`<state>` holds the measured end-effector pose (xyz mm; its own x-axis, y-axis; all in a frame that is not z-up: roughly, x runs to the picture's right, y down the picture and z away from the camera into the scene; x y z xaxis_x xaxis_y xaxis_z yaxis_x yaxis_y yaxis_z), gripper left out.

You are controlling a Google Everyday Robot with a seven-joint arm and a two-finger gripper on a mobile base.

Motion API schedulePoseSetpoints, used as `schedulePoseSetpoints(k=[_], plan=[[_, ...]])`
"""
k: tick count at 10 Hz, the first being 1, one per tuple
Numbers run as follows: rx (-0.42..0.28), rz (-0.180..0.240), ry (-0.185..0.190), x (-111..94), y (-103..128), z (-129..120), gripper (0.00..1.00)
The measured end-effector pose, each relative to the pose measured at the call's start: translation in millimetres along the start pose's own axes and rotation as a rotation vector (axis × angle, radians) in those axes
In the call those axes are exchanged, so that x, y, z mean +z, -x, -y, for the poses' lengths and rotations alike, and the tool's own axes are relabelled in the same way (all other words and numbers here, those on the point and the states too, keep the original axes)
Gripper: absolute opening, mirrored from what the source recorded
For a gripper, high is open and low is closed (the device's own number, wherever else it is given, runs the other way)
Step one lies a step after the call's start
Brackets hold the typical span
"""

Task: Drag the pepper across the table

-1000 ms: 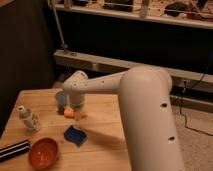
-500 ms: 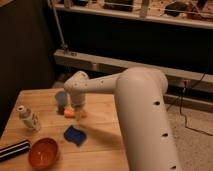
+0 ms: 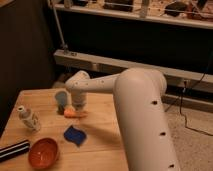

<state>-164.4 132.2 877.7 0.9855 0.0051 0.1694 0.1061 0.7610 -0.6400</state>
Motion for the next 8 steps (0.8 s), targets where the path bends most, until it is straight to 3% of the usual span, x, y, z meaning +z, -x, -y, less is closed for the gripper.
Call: schedulePoseSetpoints(k=[8], plan=[[-0.022,-0.012,0.042,6.1,1.6,-4.7,0.46]])
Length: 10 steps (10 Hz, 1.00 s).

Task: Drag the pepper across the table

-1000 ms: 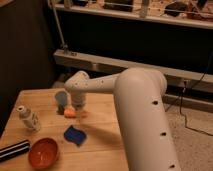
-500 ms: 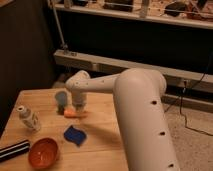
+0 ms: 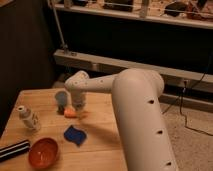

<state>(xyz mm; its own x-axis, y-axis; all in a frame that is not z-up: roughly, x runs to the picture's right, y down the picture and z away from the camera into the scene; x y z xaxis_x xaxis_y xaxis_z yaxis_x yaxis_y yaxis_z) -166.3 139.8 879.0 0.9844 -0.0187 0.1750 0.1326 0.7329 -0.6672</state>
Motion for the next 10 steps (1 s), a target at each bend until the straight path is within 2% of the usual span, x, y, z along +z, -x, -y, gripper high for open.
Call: schedulePoseSetpoints(k=[5,6,8,10], plan=[[0.012,-0.018,0.004,1.1,-3.5,2.5,0.45],[0.017,-0.023,0.004,1.3,-5.6,2.8,0.4],[0.023,-0.03,0.006,1.6,-7.7,3.1,0.18],[0.023,-0.036,0.009,2.4,-8.1,2.8,0.11]])
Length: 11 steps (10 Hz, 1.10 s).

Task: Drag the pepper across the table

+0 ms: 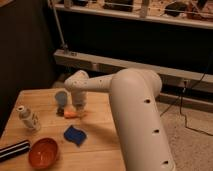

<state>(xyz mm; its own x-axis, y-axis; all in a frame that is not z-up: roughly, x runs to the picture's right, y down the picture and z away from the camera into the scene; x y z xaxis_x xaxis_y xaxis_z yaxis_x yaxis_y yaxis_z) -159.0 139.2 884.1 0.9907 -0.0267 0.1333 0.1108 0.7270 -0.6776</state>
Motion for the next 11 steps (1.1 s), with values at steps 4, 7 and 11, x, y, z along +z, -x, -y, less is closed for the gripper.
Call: schedulePoseSetpoints(k=[4,7,11], plan=[[0.02,-0.013,0.007,2,-6,2,0.11],[0.055,-0.031,0.005,2,-23,6,0.11],[0.126,-0.057,-0.004,-2,-54,13,0.11]])
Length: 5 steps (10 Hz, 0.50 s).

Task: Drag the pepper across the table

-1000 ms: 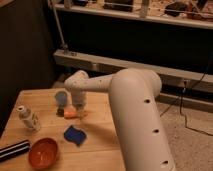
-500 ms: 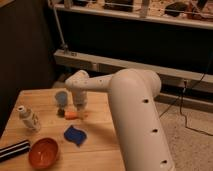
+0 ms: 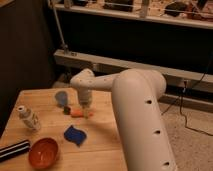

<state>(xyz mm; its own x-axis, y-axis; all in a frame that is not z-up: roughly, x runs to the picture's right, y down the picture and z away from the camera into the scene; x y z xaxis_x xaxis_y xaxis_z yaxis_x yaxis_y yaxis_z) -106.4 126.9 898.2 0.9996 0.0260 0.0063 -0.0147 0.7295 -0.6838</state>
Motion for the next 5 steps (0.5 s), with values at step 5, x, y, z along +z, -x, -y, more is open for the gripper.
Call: schedulePoseSetpoints(k=[5], plan=[[0.073,-0.032,0.011,6,-32,5,0.11]])
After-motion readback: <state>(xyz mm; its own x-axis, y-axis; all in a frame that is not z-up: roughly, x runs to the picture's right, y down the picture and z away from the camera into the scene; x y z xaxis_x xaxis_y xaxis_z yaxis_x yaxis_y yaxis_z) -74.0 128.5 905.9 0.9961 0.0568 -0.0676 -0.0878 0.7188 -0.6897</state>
